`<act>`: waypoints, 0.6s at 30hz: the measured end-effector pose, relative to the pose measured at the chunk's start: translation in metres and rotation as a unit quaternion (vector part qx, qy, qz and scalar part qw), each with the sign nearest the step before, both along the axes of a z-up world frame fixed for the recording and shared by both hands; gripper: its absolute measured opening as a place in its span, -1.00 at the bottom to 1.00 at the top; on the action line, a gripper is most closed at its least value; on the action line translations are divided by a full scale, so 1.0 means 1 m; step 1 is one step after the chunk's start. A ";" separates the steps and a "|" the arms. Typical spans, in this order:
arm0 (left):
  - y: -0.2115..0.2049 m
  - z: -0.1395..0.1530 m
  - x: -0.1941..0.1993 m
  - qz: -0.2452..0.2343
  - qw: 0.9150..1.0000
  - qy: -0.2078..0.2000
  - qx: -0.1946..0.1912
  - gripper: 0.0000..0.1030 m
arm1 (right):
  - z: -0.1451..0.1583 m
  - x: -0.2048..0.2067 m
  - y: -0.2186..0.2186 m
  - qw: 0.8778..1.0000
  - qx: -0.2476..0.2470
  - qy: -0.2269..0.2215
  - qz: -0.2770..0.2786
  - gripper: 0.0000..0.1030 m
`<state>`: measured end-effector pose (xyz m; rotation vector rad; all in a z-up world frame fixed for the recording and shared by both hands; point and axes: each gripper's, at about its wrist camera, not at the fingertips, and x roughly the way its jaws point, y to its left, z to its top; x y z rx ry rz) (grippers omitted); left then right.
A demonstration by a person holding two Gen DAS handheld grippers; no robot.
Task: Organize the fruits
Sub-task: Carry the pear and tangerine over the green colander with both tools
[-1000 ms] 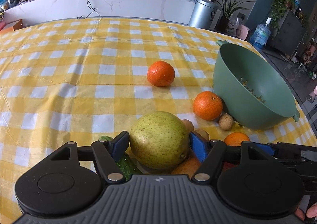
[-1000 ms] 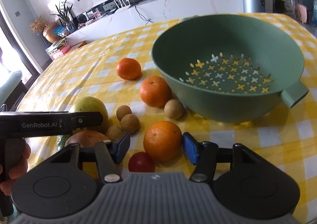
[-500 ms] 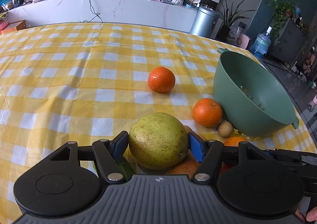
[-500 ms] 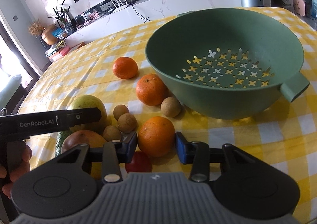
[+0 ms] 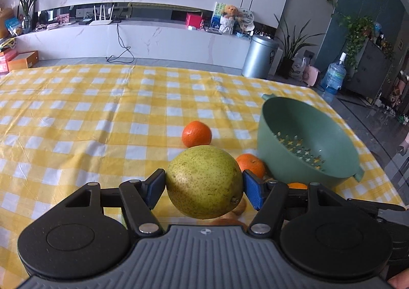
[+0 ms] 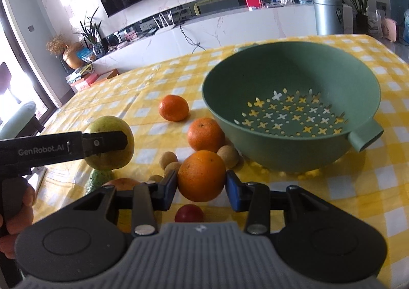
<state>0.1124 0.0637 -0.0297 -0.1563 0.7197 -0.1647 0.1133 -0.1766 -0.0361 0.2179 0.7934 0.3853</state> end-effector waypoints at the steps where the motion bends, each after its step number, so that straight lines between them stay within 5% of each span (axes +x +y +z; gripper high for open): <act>1: -0.002 0.004 -0.002 -0.002 1.000 -0.004 -0.003 0.45 | 0.003 -0.002 -0.001 1.000 0.001 -0.009 0.001 -0.25; 18: -0.061 0.056 0.008 -0.058 0.998 -0.025 -0.017 0.45 | 0.069 -0.015 -0.043 0.995 -0.041 -0.091 -0.006 -0.25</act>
